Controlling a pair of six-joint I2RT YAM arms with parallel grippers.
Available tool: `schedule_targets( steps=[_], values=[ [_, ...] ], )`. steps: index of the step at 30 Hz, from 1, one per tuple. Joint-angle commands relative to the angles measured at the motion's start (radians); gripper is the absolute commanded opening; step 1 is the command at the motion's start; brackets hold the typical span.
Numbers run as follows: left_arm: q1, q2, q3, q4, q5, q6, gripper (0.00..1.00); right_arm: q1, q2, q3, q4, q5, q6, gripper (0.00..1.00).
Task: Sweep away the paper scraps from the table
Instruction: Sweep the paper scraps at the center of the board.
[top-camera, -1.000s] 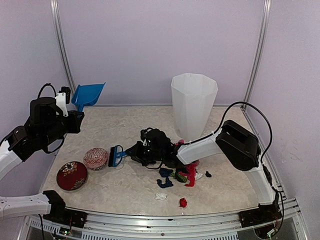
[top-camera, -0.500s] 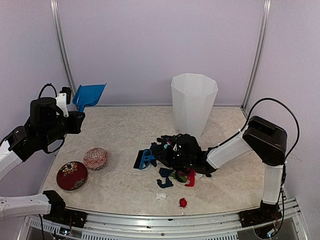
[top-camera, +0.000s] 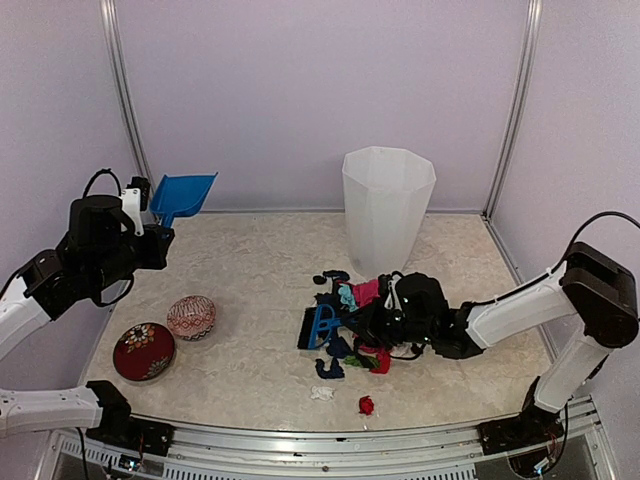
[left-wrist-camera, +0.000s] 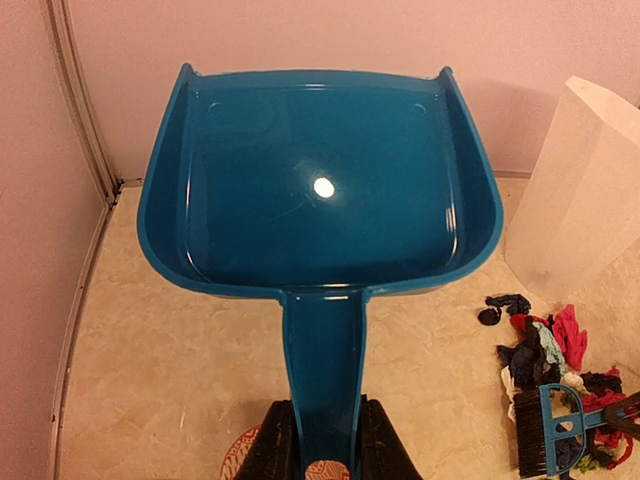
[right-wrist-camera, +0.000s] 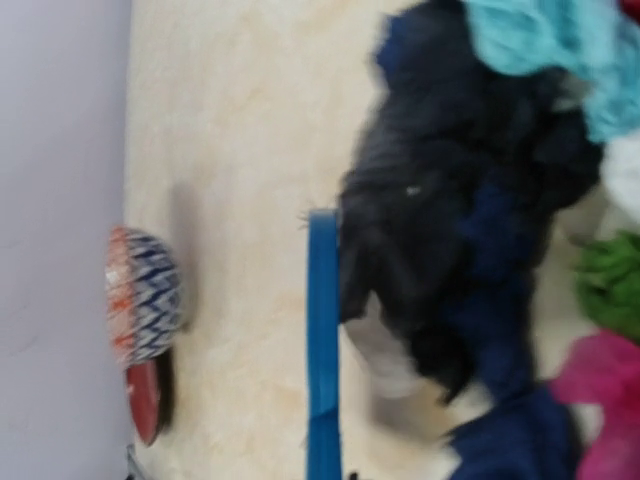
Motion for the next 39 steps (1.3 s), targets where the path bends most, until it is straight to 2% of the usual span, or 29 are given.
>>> schedule_targets(
  steps=[1,5,10,13,16,19,25,32,39],
  values=[
    [0.005,0.012,-0.005,0.023,-0.016,0.016,0.00,0.000,-0.140,0.012,-0.125,-0.007,-0.111,0.00],
    [0.006,0.020,-0.003,0.018,-0.022,0.016,0.00,0.000,-0.261,0.064,-0.280,0.066,-0.235,0.00],
    [0.011,0.024,-0.003,0.021,-0.013,0.015,0.00,-0.017,-0.315,0.154,-0.407,0.229,-0.502,0.00],
    [0.011,0.032,-0.004,0.021,-0.004,0.019,0.00,-0.039,-0.294,0.211,-0.397,0.267,-0.761,0.00],
    [0.011,0.042,-0.006,0.022,0.009,0.020,0.00,-0.053,-0.228,0.284,-0.381,0.277,-1.138,0.00],
    [0.009,0.064,0.000,0.012,0.027,0.008,0.00,-0.061,-0.132,0.337,-0.335,0.319,-1.414,0.00],
    [-0.059,0.097,0.029,-0.039,-0.006,-0.056,0.00,-0.073,-0.006,0.358,-0.160,0.261,-1.824,0.00],
    [-0.161,0.119,0.035,-0.169,0.001,-0.169,0.00,-0.101,0.160,0.460,-0.140,0.312,-2.076,0.00],
    [-0.268,0.101,-0.013,-0.198,0.083,-0.305,0.00,-0.108,0.244,0.535,-0.221,0.232,-2.116,0.00]
  ],
)
